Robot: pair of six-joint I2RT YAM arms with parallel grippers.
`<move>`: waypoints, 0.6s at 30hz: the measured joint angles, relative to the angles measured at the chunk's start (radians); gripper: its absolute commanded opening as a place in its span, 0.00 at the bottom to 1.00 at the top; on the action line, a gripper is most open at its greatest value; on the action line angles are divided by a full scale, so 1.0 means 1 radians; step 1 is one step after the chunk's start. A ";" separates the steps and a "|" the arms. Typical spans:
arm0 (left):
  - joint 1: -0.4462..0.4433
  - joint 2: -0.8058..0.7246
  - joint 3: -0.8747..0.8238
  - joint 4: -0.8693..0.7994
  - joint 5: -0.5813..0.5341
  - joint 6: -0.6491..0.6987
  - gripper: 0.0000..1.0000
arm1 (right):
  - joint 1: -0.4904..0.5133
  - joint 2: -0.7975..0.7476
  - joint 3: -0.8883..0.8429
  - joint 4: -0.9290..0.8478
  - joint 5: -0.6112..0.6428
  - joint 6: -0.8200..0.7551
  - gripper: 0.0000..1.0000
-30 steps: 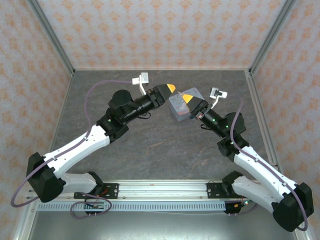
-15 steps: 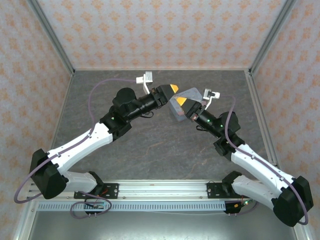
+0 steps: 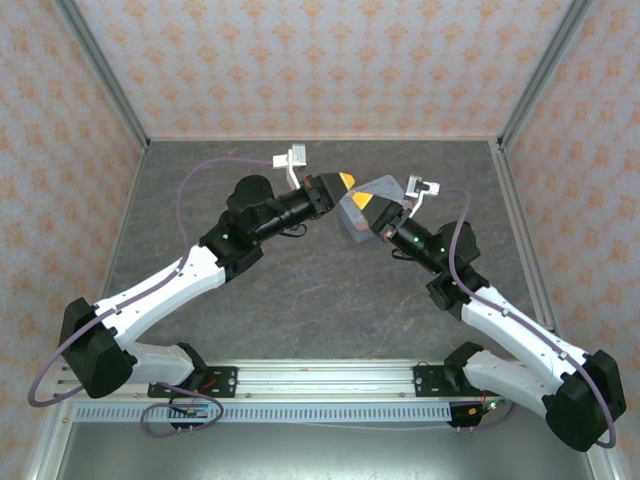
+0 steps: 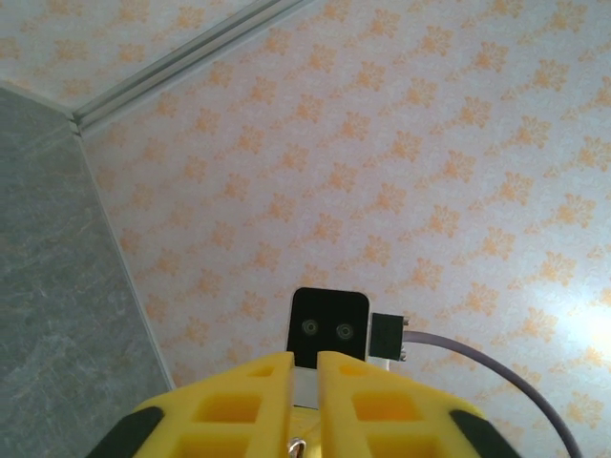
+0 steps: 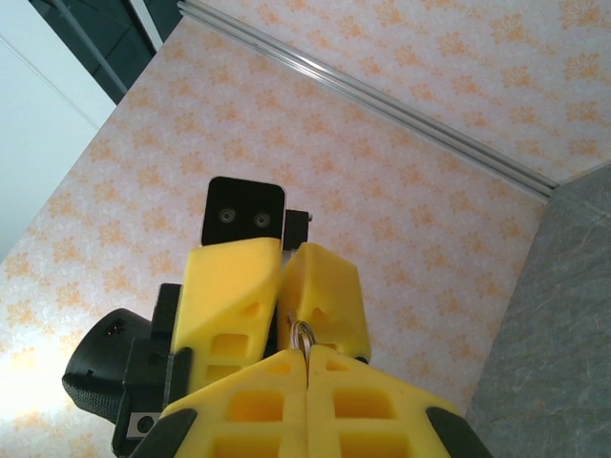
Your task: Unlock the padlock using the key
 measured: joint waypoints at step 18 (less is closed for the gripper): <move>0.003 -0.038 0.177 -0.397 0.008 0.399 0.00 | 0.002 -0.156 0.121 -0.505 -0.077 -0.298 0.56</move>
